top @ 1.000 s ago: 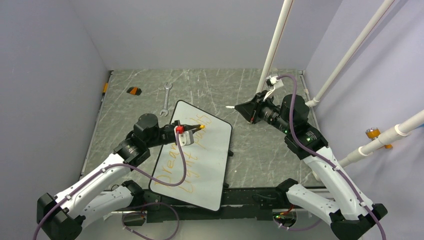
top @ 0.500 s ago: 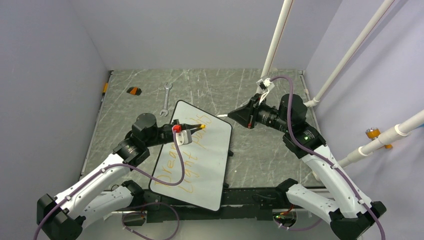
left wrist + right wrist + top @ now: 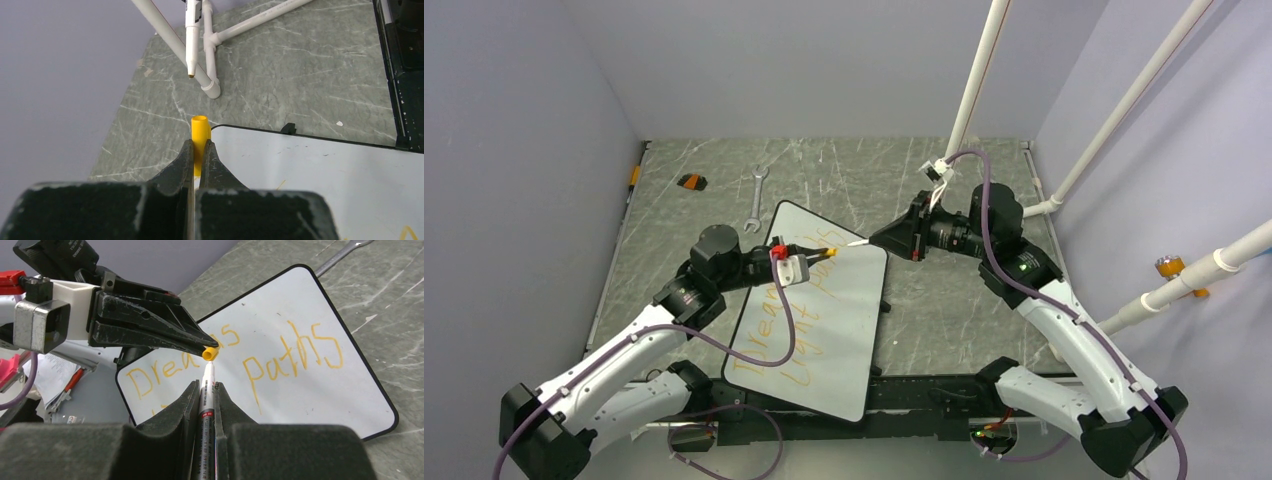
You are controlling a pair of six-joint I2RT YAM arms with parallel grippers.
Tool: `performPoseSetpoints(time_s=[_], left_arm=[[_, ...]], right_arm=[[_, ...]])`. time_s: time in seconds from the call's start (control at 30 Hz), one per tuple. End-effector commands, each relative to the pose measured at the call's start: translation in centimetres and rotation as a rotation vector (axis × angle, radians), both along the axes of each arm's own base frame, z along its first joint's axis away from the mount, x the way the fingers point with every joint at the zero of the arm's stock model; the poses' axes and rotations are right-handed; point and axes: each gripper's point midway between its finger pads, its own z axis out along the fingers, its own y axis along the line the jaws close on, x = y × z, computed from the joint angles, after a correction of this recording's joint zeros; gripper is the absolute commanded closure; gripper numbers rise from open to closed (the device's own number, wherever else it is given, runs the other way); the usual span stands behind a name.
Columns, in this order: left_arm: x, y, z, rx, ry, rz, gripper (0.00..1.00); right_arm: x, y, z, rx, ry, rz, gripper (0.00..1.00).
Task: Write a sentence on the whiteboard
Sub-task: Insert the whiteboard marker without the cap into the pen cap.
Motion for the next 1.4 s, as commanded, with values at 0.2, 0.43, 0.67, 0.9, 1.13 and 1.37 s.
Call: performPoseSetpoints(time_s=[0.2, 0.43, 0.67, 0.9, 1.13, 1.37], left_arm=[[0.1, -0.6, 1.4, -0.041, 0.002, -0.022, 1.0], [0.0, -0.7, 1.3, -0.036, 0.01, -0.027, 1.0], [0.0, -0.7, 1.4, -0.039, 0.01, -0.03, 1.0], [-0.2, -0.7, 1.4, -0.04, 0.012, -0.038, 1.0], [-0.2, -0.7, 1.5, -0.041, 0.012, -0.037, 1.0], [-0.2, -0.7, 1.6, -0.044, 0.009, -0.041, 1.0]], right_arm=[[-0.3, 1.4, 0.9, 0.044, -0.037, 0.066, 1.0], [0.0, 1.8, 0.3, 0.044, -0.021, 0.064, 1.0], [0.0, 2.3, -0.4, 0.031, -0.014, 0.067, 1.0], [0.3, 2.5, -0.9, 0.021, -0.006, 0.054, 1.0], [0.6, 2.6, -1.1, 0.015, -0.011, 0.043, 1.0], [1.0, 2.5, -1.5, -0.002, -0.008, 0.026, 1.0]])
